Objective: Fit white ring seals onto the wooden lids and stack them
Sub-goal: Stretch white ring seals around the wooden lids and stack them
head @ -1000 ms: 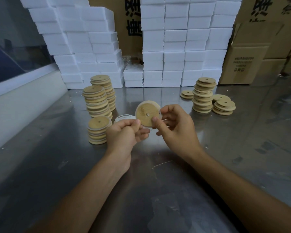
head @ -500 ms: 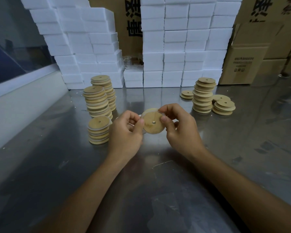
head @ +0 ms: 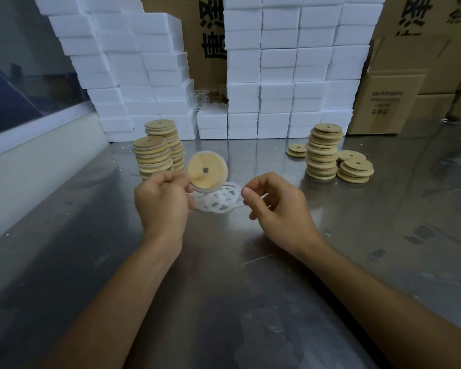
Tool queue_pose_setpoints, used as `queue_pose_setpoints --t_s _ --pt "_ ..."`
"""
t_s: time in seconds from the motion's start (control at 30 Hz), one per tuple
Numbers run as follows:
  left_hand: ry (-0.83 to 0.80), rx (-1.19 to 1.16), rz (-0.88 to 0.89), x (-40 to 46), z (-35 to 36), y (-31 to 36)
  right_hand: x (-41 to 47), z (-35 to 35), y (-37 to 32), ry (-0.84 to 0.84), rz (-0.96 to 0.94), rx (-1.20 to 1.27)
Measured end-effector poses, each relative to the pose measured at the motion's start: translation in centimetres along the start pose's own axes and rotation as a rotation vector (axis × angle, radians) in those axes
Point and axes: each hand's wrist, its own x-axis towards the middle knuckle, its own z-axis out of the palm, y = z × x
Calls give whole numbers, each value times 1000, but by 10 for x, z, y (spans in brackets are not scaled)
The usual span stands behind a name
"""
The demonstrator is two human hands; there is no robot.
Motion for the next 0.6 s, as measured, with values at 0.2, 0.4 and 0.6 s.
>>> queue_pose_setpoints --t_s 0.2,0.4,0.6 --pt "321 -2 -57 21 -19 2 1 -2 3 8 19 -41" --pt "409 75 -45 30 -29 -2 1 -3 5 20 38 -37" --pt "459 73 -100 34 -34 -5 2 -6 6 38 46 -43"
